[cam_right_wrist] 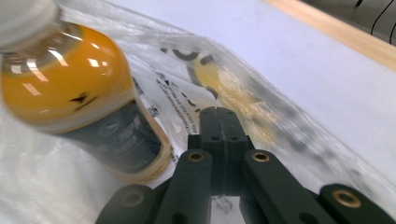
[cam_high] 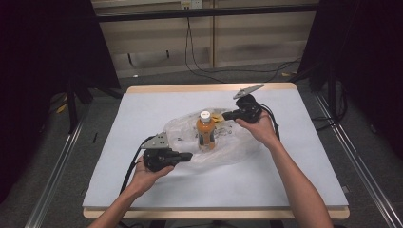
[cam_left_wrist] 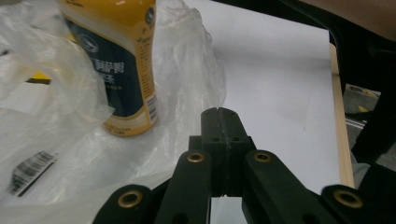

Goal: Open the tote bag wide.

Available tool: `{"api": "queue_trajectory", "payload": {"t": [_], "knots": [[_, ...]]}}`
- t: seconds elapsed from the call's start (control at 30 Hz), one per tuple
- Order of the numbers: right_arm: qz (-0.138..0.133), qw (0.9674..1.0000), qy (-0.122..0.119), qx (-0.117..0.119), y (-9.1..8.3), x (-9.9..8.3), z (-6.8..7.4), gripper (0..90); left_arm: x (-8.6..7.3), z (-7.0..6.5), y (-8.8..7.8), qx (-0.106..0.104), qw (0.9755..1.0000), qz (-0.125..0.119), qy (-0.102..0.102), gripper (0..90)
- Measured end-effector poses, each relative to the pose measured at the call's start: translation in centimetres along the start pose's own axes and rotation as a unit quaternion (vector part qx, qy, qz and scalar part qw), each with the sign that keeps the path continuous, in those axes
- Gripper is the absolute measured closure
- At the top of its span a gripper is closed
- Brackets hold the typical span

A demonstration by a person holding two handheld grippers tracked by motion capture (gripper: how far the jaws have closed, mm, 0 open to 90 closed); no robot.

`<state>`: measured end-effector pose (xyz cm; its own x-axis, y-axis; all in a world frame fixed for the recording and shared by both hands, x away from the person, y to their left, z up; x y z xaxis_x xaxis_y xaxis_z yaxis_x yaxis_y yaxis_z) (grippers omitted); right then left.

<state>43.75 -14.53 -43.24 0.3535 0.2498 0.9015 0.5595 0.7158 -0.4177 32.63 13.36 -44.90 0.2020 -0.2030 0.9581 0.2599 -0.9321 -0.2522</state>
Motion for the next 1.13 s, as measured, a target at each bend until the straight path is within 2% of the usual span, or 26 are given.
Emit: {"api": "queue_trajectory", "payload": {"t": [0.03, 0.1, 0.2, 0.23, 0.27, 0.3, 0.33, 0.43, 0.47, 0.5, 0.53, 0.57, 0.67, 0.73, 0.8, 0.9, 0.97, 1.0, 1.03, 1.1, 1.13], "knots": [[-0.022, 0.9997, 0.011, 0.001, -1.3, -0.2, 0.2, 90.0, 0.1, 0.1, -0.4, 0.007, 1.0000, -0.004, 0.004, 88.4], [-0.032, 0.9994, 0.013, -0.004, -1.9, -0.4, 0.3, 87.0, 0.0, 0.1, -1.2, 0.014, 0.9999, -0.010, 0.004, 88.4], [-0.057, 0.9980, 0.011, -0.025, -3.7, -1.0, 0.6, 72.6, -0.4, 0.5, -2.3, 0.034, 0.9993, -0.016, 0.007, 85.3], [-0.067, 0.9971, 0.016, -0.034, -4.3, -1.1, 0.7, 64.4, -0.5, 0.5, -2.8, 0.046, 0.9987, -0.020, 0.010, 82.3], [-0.077, 0.9961, 0.020, -0.040, -4.9, -1.3, 0.8, 59.3, -0.5, 0.5, -3.3, 0.047, 0.9986, -0.022, 0.012, 79.7], [-0.091, 0.9948, 0.018, -0.043, -5.6, -1.5, 1.1, 52.8, -0.5, 0.5, -3.6, 0.056, 0.9980, -0.028, 0.011, 76.2], [-0.103, 0.9930, 0.017, -0.055, -6.2, -1.7, 1.3, 43.3, -0.5, 0.5, -4.0, 0.069, 0.9970, -0.028, 0.019, 71.4], [-0.118, 0.9901, 0.020, -0.072, -7.7, -2.2, 1.9, 25.4, -0.8, 0.8, -4.9, 0.099, 0.9942, -0.038, 0.016, 55.6], [-0.119, 0.9897, 0.020, -0.078, -8.1, -2.4, 2.1, 21.2, -1.1, 1.0, -5.3, 0.110, 0.9930, -0.037, 0.019, 50.0], [-0.119, 0.9899, 0.018, -0.076, -8.5, -2.8, 2.4, 18.0, -1.4, 1.1, -5.5, 0.118, 0.9922, -0.039, 0.016, 43.7], [-0.121, 0.9895, 0.020, -0.076, -8.9, -3.1, 2.6, 14.7, -1.7, 1.2, -5.8, 0.133, 0.9904, -0.036, 0.011, 39.8], [-0.120, 0.9895, 0.022, -0.076, -9.3, -3.5, 2.9, 12.6, -1.9, 1.2, -6.0, 0.144, 0.9888, -0.039, 0.006, 36.9], [-0.122, 0.9888, 0.022, -0.083, -10.5, -4.9, 3.6, 7.6, -2.5, 0.6, -6.3, 0.158, 0.9866, -0.041, 0.007, 24.6], [-0.126, 0.9874, 0.027, -0.092, -11.5, -5.9, 4.1, 4.1, -2.7, 0.6, -6.6, 0.155, 0.9872, -0.037, 0.004, 16.8], [-0.133, 0.9855, 0.024, -0.103, -12.4, -6.7, 4.5, 2.8, -3.2, 0.6, -7.0, 0.158, 0.9870, -0.031, 0.003, 13.0], [-0.141, 0.9825, 0.030, -0.118, -14.0, -8.2, 5.3, 2.3, -3.8, 0.7, -7.5, 0.160, 0.9868, -0.023, -0.004, 10.7], [-0.137, 0.9822, 0.031, -0.125, -15.1, -9.2, 5.7, 3.0, -4.0, 0.9, -7.7, 0.165, 0.9859, -0.028, -0.010, 9.3], [-0.147, 0.9793, 0.041, -0.133, -16.2, -10.2, 6.0, 3.3, -4.0, 1.0, -7.7, 0.169, 0.9852, -0.025, -0.011, 7.8], [-0.147, 0.9793, 0.041, -0.133, -16.2, -10.2, 6.0, 3.3, -4.0, 1.0, -7.7, 0.164, 0.9859, -0.026, -0.017, 7.8], [-0.157, 0.9751, 0.058, -0.145, -17.0, -10.9, 6.1, 3.4, -3.9, 0.9, -7.7, 0.164, 0.9860, -0.027, -0.014, 6.9], [-0.155, 0.9748, 0.058, -0.149, -17.3, -11.1, 6.2, 3.4, -3.8, 0.9, -7.7, 0.167, 0.9855, -0.027, -0.011, 6.1]]}}
Point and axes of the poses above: each handheld gripper's, and its own axes: y roughly forward along the jaws, x roughly out of its top, z roughly to its left, the point moved 4 cm from there along y, roughly forward along the jaws, and after that the axes turned 13 degrees about -z, right-handed, at the moved point
